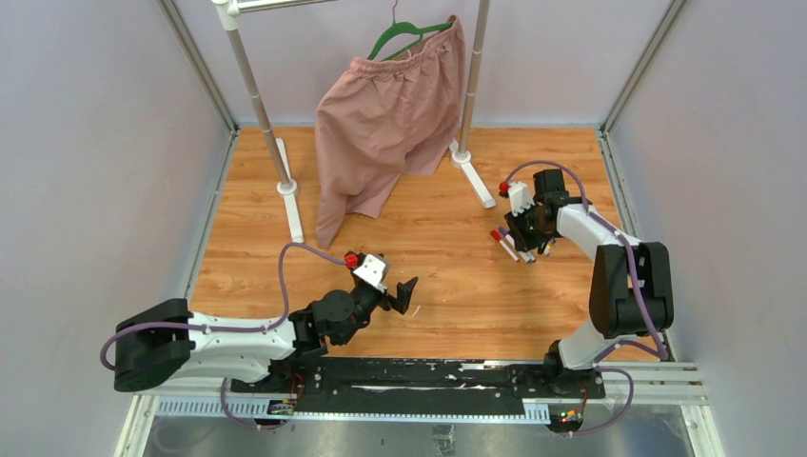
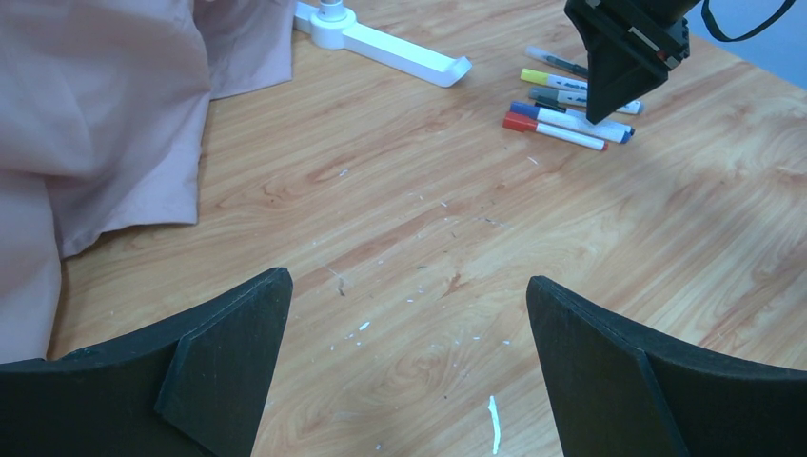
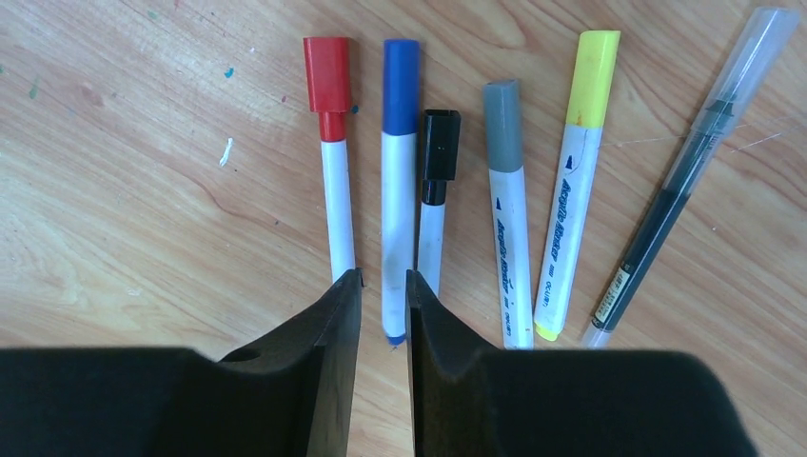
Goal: Insert the pens into the pen caps
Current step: Place the pen at the center of the board.
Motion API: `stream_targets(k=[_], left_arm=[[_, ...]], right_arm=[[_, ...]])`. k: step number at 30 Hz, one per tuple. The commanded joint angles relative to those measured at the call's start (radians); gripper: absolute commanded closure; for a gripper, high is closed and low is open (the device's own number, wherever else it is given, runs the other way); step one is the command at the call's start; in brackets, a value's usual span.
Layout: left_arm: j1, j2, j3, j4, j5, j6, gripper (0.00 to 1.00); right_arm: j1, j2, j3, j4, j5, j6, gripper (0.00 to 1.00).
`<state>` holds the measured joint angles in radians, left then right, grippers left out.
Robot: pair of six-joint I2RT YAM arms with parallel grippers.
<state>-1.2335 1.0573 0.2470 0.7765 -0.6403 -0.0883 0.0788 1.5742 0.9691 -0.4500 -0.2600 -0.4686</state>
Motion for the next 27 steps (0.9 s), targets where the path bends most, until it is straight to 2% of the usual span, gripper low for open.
stream_targets(k=[1, 9, 16, 18, 19, 22, 25, 27], left_arm=[[0.003, 0.003, 0.004, 0.024, -0.027, 0.005, 0.0], [0.003, 0.009, 0.013, 0.016, -0.027, 0.005, 0.0], [0.013, 0.026, 0.047, -0.031, -0.015, 0.005, 0.0], [0.043, 0.027, 0.069, -0.065, 0.026, -0.013, 0.0], [0.067, 0.022, 0.073, -0.085, 0.057, -0.032, 0.0], [0.187, -0.03, 0.09, -0.147, 0.223, -0.151, 0.0], [0.328, -0.111, 0.129, -0.243, 0.424, -0.302, 0.0], [0.384, -0.177, 0.182, -0.349, 0.477, -0.328, 0.0]], right_arm=[[-0.017, 0.0, 0.024, -0.047, -0.016, -0.01, 0.72], [-0.026, -0.041, 0.035, -0.07, -0.053, -0.027, 0.67], [-0.046, -0.204, 0.043, -0.09, -0.119, -0.061, 0.56], [-0.06, -0.273, 0.039, -0.086, -0.161, -0.062, 0.46], [-0.066, -0.312, 0.035, -0.083, -0.181, -0.063, 0.25], [-0.069, -0.423, 0.02, -0.062, -0.234, -0.067, 0.11], [-0.094, -0.525, 0.019, -0.044, -0.26, -0.044, 0.08], [-0.097, -0.592, 0.036, -0.031, -0.259, 0.013, 0.08]])
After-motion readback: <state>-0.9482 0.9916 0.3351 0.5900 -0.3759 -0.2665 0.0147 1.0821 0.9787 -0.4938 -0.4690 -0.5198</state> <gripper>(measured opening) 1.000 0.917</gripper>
